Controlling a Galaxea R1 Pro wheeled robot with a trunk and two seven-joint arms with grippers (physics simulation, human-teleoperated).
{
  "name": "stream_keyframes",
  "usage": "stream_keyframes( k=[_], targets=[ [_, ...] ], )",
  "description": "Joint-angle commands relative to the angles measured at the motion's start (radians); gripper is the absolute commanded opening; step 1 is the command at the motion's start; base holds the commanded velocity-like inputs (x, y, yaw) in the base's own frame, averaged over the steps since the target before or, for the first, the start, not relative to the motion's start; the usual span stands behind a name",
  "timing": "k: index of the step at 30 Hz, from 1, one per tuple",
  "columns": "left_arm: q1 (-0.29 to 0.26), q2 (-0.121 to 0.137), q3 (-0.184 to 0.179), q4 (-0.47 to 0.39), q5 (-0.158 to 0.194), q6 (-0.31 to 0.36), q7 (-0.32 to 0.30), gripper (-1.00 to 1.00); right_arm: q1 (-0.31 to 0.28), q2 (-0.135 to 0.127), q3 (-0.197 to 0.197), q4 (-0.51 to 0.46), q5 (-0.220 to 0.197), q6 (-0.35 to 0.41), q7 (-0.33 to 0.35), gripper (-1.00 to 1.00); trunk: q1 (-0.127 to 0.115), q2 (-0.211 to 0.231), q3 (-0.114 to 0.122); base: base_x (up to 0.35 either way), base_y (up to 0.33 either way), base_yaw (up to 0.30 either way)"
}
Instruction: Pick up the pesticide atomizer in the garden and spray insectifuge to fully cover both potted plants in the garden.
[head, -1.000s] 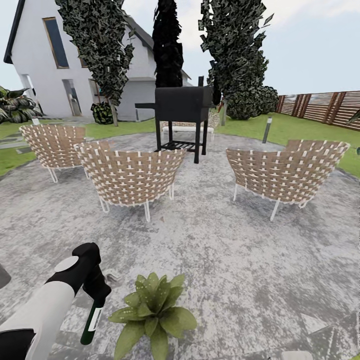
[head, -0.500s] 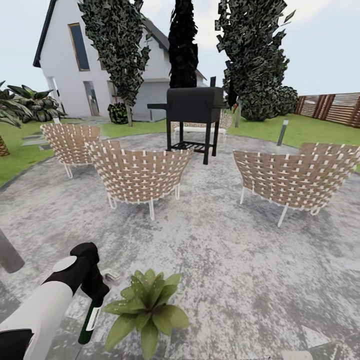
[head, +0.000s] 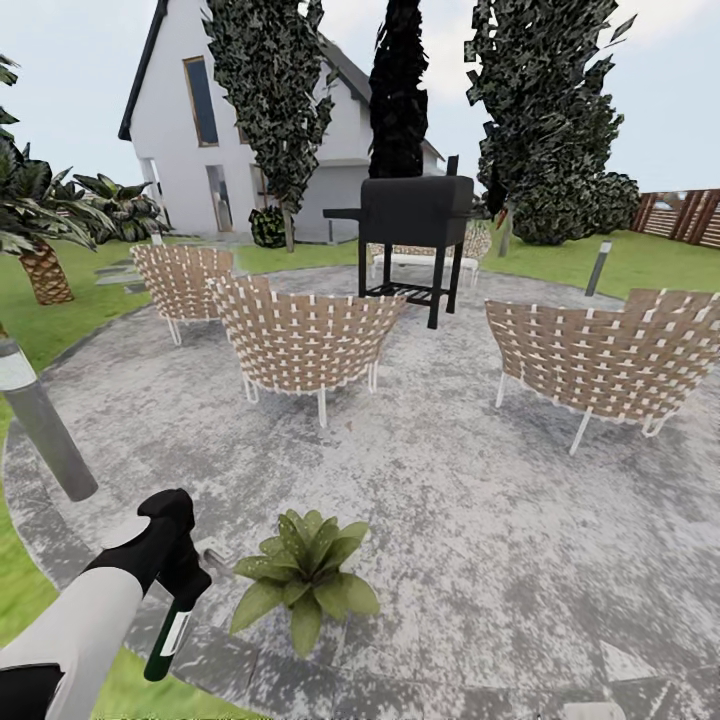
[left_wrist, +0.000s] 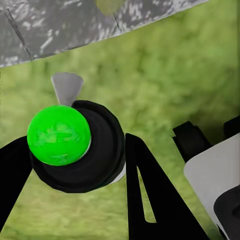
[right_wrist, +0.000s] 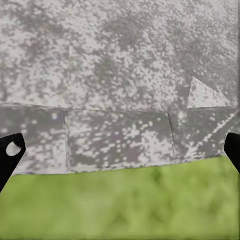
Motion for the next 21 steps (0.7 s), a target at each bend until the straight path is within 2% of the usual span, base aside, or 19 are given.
stream_keyframes(
  k=[1, 9, 12, 15, 18, 21],
  targets=[
    [0.000, -0.001, 0.004, -0.001, -0.009, 0.009, -0.009, -1.00, -0.001, 0.000, -0.006, 0.002, 0.011, -0.004, -0.005, 1.00, 0.000, 0.000, -0.001, -0.018, -0.008, 0.002],
    [0.000, -0.004, 0.003, 0.000, -0.009, 0.009, -0.009, -1.00, -0.001, 0.000, -0.006, 0.000, 0.012, -0.003, -0.005, 1.00, 0.000, 0.000, -0.001, -0.004, -0.008, 0.000],
    [0.001, -0.011, 0.003, 0.002, -0.009, 0.009, -0.009, -1.00, -0.001, 0.000, -0.006, 0.000, 0.012, -0.003, -0.005, 1.00, 0.000, 0.000, -0.001, -0.069, -0.177, 0.000],
    [0.004, -0.006, 0.004, 0.010, -0.009, 0.009, -0.009, -1.00, -0.001, 0.000, -0.006, 0.000, 0.012, -0.003, -0.005, 1.00, 0.000, 0.000, -0.001, -0.201, -0.154, 0.000],
    [0.050, 0.002, 0.004, 0.002, -0.009, 0.009, -0.007, -1.00, -0.001, 0.000, -0.006, 0.001, 0.012, -0.003, -0.005, 1.00, 0.000, 0.000, -0.001, -0.275, -0.025, 0.000],
    [0.068, 0.006, 0.004, 0.003, -0.010, 0.008, 0.003, -1.00, -0.001, 0.000, -0.006, 0.001, 0.012, -0.003, -0.005, 1.00, 0.000, 0.000, -0.001, -0.063, -0.003, 0.000]
  ],
)
